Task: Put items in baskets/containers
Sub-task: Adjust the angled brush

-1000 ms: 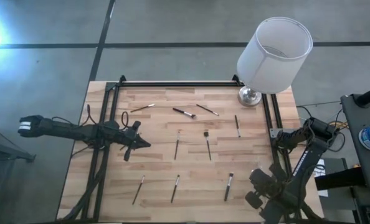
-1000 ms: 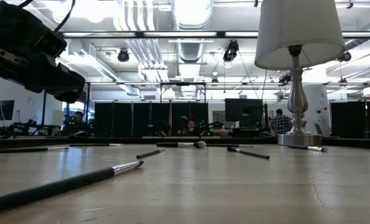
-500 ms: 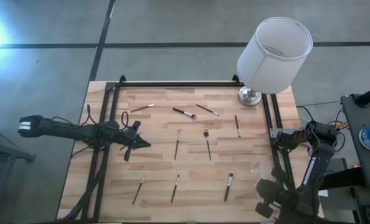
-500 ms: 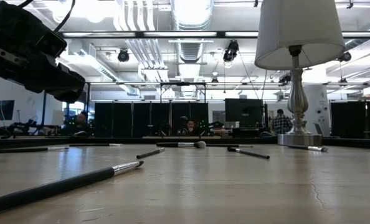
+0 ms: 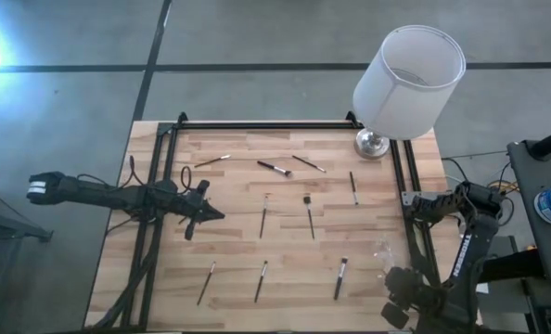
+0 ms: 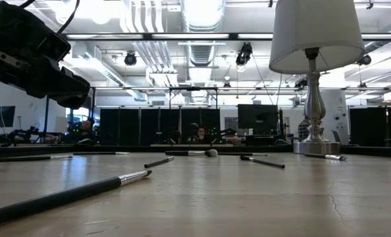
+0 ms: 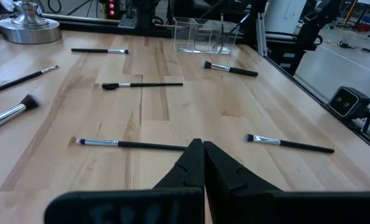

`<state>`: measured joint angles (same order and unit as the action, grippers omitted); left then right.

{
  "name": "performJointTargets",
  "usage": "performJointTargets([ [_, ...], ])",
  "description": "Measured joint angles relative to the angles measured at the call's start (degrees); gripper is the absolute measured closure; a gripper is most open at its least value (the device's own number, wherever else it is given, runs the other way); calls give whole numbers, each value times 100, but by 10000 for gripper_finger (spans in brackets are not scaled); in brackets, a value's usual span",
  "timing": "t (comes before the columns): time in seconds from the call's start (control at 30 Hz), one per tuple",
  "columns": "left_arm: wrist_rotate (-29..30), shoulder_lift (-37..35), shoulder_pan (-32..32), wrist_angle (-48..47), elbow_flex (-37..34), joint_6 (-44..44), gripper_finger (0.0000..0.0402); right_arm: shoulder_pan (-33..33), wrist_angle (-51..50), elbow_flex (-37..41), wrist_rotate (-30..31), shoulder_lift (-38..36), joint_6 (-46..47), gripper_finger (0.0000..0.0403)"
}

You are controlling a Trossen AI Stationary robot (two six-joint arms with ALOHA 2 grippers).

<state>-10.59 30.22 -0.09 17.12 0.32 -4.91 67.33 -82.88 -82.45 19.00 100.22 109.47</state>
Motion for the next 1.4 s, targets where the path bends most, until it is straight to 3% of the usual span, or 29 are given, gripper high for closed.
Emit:
performJointTargets([
  [0.17, -2, 0, -1, 2, 0, 0, 402, -357, -455, -35, -257, -2, 265, 297],
  [0.4, -4, 0, 1, 0, 0, 0, 402, -851, -718, 319, -575, -291, -606, 388],
  [0.5, -4, -2, 0, -4, 0, 16, 402, -905, -629, 566, -577, -605, -755, 394],
  [0.67, -4, -2, 1, -9, 0, 19, 402, -980, 388, 1121, -537, -1073, -1357, 394],
  [0.93, -7, -2, 1, -9, 0, 22, 402, -1166, 1702, 1786, -621, -1211, -2319, 394],
  [1.4, -7, 0, -1, -17, 0, 2, 402, -1039, 2132, 1170, -1262, -1293, -1673, 394],
])
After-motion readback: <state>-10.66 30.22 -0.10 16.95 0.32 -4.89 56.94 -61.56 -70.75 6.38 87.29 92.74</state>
